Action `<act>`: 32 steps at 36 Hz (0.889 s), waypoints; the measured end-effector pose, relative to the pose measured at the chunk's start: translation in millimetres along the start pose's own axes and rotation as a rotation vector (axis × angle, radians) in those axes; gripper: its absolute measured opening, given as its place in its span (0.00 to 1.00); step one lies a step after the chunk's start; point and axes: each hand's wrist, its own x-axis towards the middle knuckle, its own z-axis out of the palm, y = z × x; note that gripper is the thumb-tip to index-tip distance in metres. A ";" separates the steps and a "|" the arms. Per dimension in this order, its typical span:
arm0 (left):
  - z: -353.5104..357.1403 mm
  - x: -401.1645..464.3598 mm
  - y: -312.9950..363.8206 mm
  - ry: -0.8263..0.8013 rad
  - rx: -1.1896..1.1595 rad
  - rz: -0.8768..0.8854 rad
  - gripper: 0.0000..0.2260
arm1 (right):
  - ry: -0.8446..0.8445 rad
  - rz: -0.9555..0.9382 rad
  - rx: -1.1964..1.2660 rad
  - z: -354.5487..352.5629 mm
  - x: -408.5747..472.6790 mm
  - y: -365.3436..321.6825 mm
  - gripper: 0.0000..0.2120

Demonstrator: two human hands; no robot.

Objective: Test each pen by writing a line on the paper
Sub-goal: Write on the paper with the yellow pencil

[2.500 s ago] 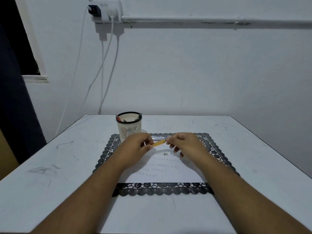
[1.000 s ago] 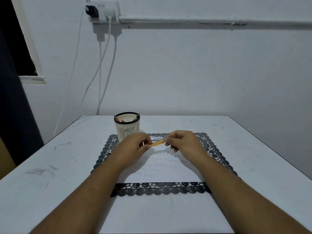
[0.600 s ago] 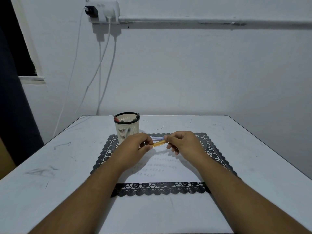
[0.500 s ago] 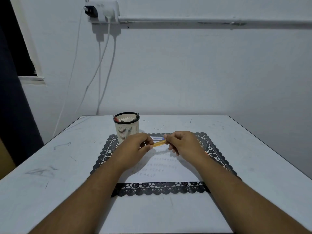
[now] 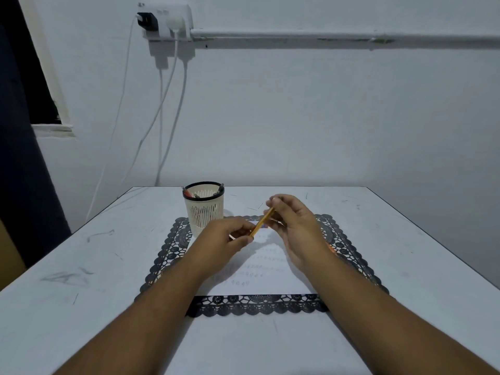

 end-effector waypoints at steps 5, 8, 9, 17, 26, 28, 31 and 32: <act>6.1 -1.2 2.0 -0.063 0.030 -0.054 0.06 | -0.053 0.027 0.168 8.1 -4.6 -4.5 0.08; 11.0 -3.9 3.4 -0.066 -0.066 -0.124 0.05 | -0.084 0.097 0.298 12.8 -5.2 -5.0 0.10; 12.9 -5.4 3.9 -0.063 -0.103 -0.143 0.05 | -0.094 0.122 0.343 13.4 -5.2 -5.7 0.12; 17.3 -6.0 1.6 -0.077 -0.321 -0.212 0.04 | -0.152 0.121 0.461 8.2 -3.5 -10.1 0.15; 15.4 -5.8 -2.6 -0.119 -0.408 -0.235 0.05 | -0.163 0.108 0.422 6.6 -4.6 -12.7 0.13; 16.3 -6.7 -2.1 -0.110 -0.425 -0.233 0.02 | -0.166 0.108 0.417 6.6 -4.7 -13.1 0.13; 17.3 -7.4 -3.0 -0.093 -0.424 -0.237 0.03 | -0.186 0.089 0.431 6.4 -5.2 -12.5 0.14; 17.5 -7.3 -3.1 -0.090 -0.415 -0.230 0.04 | -0.191 0.084 0.439 6.1 -5.4 -12.0 0.14</act>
